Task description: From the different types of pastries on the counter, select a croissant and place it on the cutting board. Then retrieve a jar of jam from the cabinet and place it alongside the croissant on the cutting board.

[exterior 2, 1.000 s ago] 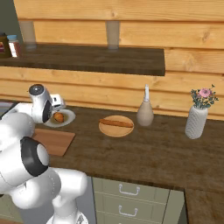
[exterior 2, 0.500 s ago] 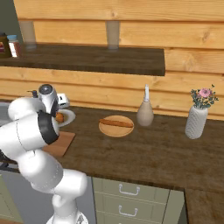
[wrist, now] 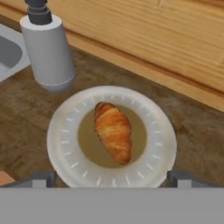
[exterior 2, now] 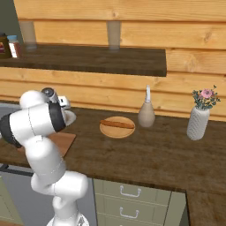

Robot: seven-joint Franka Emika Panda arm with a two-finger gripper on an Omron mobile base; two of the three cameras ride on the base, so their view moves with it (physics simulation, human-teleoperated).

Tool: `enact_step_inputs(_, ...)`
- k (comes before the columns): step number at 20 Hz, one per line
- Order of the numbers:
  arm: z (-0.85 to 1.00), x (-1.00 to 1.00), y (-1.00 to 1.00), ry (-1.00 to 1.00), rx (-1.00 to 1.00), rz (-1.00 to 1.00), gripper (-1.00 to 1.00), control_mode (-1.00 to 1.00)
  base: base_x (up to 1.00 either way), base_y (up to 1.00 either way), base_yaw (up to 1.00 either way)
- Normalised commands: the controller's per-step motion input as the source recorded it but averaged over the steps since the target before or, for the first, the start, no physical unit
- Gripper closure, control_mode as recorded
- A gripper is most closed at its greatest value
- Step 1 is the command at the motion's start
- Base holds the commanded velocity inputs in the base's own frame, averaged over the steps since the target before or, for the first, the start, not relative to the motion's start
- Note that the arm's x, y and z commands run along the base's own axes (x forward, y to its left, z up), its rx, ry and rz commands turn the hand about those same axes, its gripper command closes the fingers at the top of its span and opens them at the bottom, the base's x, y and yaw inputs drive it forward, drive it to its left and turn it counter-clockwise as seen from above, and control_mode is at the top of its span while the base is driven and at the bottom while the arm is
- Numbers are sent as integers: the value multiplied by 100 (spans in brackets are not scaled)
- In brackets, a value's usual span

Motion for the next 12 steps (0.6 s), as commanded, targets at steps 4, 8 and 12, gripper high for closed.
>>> enact_step_inputs(4,-26,35,12,0,0,0,-100,-100,0,0,0)
enact_step_inputs(8,-30,41,15,0,0,0,-100,-100,0,0,0)
enact_step_inputs(12,-32,34,20,0,0,0,-100,-100,0,0,0)
